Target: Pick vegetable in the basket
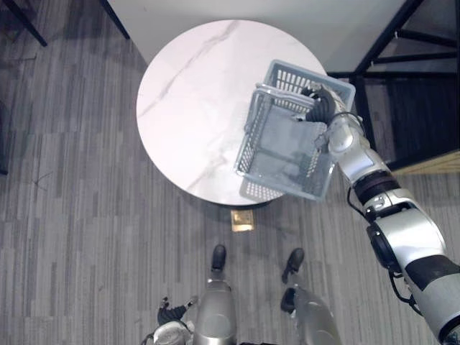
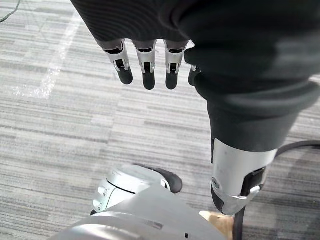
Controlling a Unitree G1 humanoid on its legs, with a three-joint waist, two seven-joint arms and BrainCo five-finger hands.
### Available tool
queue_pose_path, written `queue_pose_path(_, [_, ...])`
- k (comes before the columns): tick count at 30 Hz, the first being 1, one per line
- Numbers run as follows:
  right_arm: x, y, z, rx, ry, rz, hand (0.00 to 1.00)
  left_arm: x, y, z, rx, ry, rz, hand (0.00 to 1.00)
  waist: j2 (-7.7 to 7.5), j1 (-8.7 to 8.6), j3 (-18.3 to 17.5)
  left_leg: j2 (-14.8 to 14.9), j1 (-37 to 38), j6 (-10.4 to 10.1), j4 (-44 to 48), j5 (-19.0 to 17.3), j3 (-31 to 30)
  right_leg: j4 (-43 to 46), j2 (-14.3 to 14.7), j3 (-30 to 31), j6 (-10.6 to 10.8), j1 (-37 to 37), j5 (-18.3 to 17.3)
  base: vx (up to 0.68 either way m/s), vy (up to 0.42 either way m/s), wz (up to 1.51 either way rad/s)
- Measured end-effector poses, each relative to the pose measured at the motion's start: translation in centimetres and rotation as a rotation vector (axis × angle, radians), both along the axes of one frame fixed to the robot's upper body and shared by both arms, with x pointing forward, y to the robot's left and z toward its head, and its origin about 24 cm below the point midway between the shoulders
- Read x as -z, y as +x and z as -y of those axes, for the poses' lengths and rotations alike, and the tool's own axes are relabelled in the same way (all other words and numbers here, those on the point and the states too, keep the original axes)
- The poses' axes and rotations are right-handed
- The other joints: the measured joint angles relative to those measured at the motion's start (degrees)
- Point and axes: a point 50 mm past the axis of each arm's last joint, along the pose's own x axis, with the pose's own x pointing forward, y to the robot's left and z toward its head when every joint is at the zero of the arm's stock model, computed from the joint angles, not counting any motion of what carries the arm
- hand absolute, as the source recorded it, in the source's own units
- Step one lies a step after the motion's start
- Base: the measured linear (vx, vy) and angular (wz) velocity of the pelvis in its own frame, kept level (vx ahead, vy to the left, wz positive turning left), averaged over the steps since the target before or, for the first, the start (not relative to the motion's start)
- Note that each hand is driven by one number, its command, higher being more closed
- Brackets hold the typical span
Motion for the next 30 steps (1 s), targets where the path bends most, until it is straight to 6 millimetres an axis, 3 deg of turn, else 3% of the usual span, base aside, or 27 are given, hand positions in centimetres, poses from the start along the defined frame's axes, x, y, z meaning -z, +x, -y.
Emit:
queue_pose_path(11, [0.6,0.2,1.3,0.053,-0.193,-0.022,1.00,-0.1,0.3,0.2,0.014,0.006,0.009,0.00,0.24,0.45,0.25,-0.70,-1.17,0.23,0.08,0.25,-1.18,0.00,-0.73,-1.01,0.02,-0.41,-0.02,0.01,0.004,0.05])
queue_pose_path(20, [1.8,0.0,1.1,0.012,-0.447,-0.059,1.00,-0.1,0.3,0.2,0.013,0.009,0.006,0.00,0.23,1.25,0.25,-0.84,-1.08,0.33,0.06,0.63,-2.09,0.00,-0.90,-1.83,0.02,0.31,-0.02,0.00,0.002,0.06])
queue_pose_path(25, [2.3,-0.2,-0.7,-0.066,-0.582,-0.044,1.00,-0.2,0.4,0.2,0.013,0.016,0.005,0.00,0.09,1.42,0.13,-0.77,-0.42,0.34,0.05,0.63,-1.65,0.01,-0.83,-1.27,0.02,0.63,-0.01,0.01,-0.001,-0.03])
queue_pose_path(30, [4.5,-0.9,-3.6,-0.196,-0.711,-0.089,1.00,-0.4,0.8,-0.1,0.010,0.031,0.008,0.00,-0.68,1.54,-1.05,-0.68,2.30,0.34,-0.76,0.63,0.02,-0.02,-0.71,-0.02,0.02,2.22,-0.01,0.02,0.002,-0.11])
